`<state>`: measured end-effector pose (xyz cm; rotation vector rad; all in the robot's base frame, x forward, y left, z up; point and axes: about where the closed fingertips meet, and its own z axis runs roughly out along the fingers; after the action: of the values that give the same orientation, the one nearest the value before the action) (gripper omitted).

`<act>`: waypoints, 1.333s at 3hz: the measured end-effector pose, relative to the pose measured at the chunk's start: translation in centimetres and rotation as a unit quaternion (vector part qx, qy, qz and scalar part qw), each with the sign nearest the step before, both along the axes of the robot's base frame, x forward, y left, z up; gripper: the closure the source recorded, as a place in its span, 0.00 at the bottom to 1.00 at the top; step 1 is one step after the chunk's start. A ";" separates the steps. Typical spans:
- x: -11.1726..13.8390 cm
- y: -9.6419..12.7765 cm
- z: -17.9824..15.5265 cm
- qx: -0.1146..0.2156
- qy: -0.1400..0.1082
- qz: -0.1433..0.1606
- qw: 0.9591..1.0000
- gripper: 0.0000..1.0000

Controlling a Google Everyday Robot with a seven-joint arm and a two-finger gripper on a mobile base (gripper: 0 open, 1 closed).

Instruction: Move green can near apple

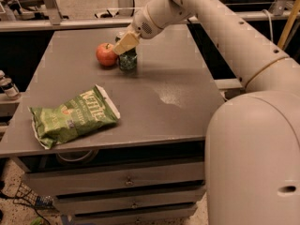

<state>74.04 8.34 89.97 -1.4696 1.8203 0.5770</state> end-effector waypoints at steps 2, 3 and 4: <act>0.0 0.0 0.1 0.000 0.000 0.000 1.000 0.02; -0.2 -1.5 1.2 -0.008 -0.018 -0.010 1.000 0.00; -0.7 -5.4 2.6 -0.019 -0.035 -0.033 0.999 0.00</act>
Offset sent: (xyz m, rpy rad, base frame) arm 0.0000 0.0001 0.0008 0.0000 0.0001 0.0001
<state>73.33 2.96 92.54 -1.4298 1.8265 0.4547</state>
